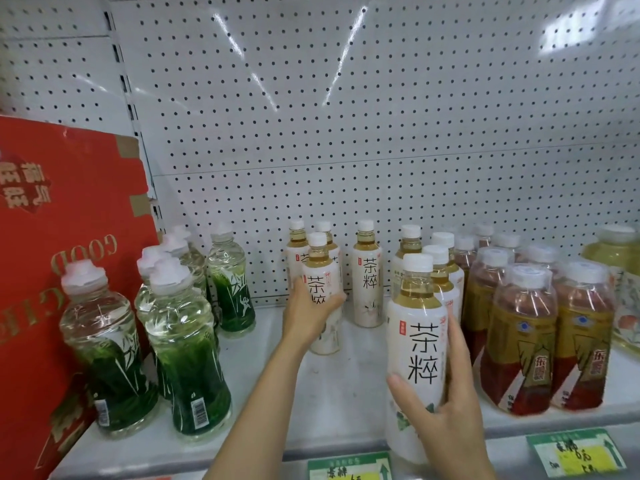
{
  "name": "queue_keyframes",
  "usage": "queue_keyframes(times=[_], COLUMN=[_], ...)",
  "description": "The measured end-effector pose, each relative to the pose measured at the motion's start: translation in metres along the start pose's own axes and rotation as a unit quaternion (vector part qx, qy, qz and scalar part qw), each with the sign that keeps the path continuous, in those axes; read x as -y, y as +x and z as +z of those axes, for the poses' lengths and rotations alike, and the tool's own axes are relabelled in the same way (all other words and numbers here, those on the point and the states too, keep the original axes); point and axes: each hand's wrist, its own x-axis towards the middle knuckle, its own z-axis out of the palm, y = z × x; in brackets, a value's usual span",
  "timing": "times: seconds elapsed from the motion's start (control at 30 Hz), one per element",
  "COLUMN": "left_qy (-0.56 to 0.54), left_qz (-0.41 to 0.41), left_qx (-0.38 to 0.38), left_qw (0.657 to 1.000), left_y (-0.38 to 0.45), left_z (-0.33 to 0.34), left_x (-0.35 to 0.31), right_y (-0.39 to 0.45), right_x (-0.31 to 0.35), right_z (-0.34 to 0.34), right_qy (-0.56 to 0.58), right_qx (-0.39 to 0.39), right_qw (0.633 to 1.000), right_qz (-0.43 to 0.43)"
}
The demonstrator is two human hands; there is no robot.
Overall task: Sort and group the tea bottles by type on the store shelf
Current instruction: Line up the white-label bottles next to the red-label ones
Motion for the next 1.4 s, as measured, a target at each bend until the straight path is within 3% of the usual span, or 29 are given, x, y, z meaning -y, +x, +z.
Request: queue_keyframes(times=[0.1, 0.2, 0.27, 0.43, 0.57, 0.97, 1.23, 1.4], left_qy=[-0.151, -0.257, -0.210, -0.110, -0.088, -0.106, -0.116, -0.032], left_qz=[0.004, -0.049, -0.058, -0.125, -0.091, -0.026, -0.016, 0.021], left_qx=[0.050, -0.086, -0.137, -0.023, -0.013, -0.104, -0.017, -0.070], left_qw=[0.987, 0.961, 0.966, 0.986, 0.992, 0.989, 0.993, 0.997], left_y=[-0.003, 0.022, 0.053, 0.100, 0.101, -0.033, -0.101, -0.087], left_z=[-0.009, -0.026, -0.035, -0.033, -0.030, -0.052, -0.043, -0.016], left_x=[-0.012, -0.027, -0.029, -0.016, -0.004, -0.018, -0.031, -0.025], right_y=[0.001, 0.002, 0.002, 0.005, 0.006, 0.014, 0.016, 0.016], right_x=[-0.001, -0.002, -0.006, -0.009, -0.012, -0.012, -0.013, -0.015], right_z=[0.002, 0.004, 0.004, 0.004, 0.003, 0.023, 0.019, 0.023], right_qy=[-0.002, -0.023, -0.035, -0.030, -0.011, 0.012, 0.041, 0.039], right_qx=[0.009, 0.011, 0.013, 0.024, 0.032, 0.077, 0.076, 0.085], right_qw=[1.000, 1.000, 0.999, 0.998, 0.999, 0.997, 0.996, 0.996], right_qz=[0.002, -0.014, -0.022, -0.043, -0.036, -0.005, 0.012, 0.003])
